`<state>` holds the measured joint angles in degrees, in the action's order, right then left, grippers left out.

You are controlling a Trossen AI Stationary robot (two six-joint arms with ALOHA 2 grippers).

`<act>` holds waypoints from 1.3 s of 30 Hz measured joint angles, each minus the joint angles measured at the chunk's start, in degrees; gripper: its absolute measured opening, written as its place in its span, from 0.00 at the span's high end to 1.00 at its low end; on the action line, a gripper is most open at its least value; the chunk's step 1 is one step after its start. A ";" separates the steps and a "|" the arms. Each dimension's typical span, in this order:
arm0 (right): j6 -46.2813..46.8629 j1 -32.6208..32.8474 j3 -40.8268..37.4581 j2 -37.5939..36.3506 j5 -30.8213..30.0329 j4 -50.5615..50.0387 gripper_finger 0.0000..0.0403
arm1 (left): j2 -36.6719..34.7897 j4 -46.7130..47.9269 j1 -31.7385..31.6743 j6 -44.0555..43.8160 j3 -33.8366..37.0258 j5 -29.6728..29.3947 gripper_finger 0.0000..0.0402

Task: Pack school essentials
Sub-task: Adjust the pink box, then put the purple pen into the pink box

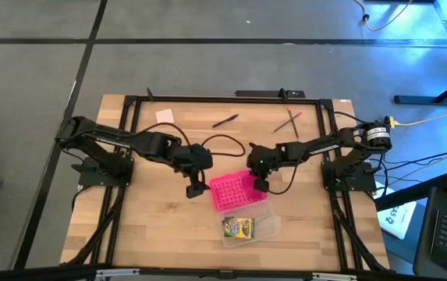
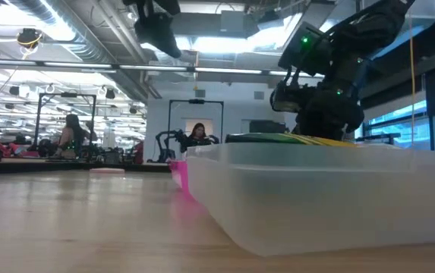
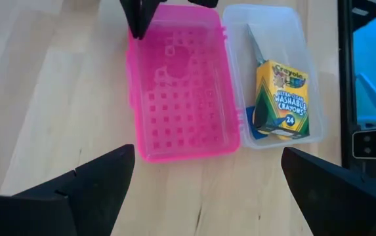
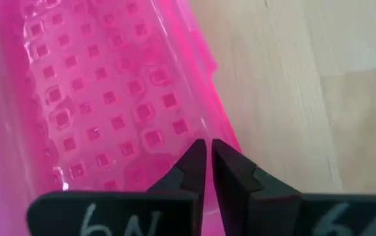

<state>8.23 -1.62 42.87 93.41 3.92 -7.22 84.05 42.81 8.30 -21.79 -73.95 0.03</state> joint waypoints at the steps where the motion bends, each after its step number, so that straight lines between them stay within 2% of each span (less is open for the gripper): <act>1: -0.30 0.00 0.02 0.00 0.00 0.14 0.93 | -0.17 0.14 0.17 -0.33 -0.01 -0.50 0.06; 4: -1.52 -0.11 0.04 0.00 -0.63 0.79 0.93 | -0.48 0.32 0.87 -0.60 0.02 -0.99 0.06; 10: -1.45 -1.45 0.04 0.00 -6.44 1.32 0.93 | -0.48 0.30 1.98 -0.66 0.02 -1.56 0.06; 26: -4.43 -9.68 0.11 0.00 -6.38 4.80 0.93 | -0.48 0.82 2.66 -1.84 0.02 -2.62 0.06; 28: -5.66 -10.35 0.11 -0.32 -6.20 5.21 0.93 | -0.48 1.59 2.69 -2.58 0.02 -4.08 0.06; 31: -6.72 -10.71 0.71 -3.04 -2.88 4.86 0.93 | -0.46 2.69 2.20 -4.97 0.02 -7.27 0.06; 34: -6.86 -10.54 1.68 -7.68 0.72 3.84 0.93 | -0.52 3.14 0.37 -6.05 0.02 -7.77 0.06; 39: -5.78 -10.53 2.87 -16.98 2.23 -0.12 0.93 | -0.54 3.30 -4.50 -5.51 0.02 -7.79 0.06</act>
<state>2.45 -12.15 45.74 76.43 6.15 -7.34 83.50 46.11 3.79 -27.30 -73.93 -7.76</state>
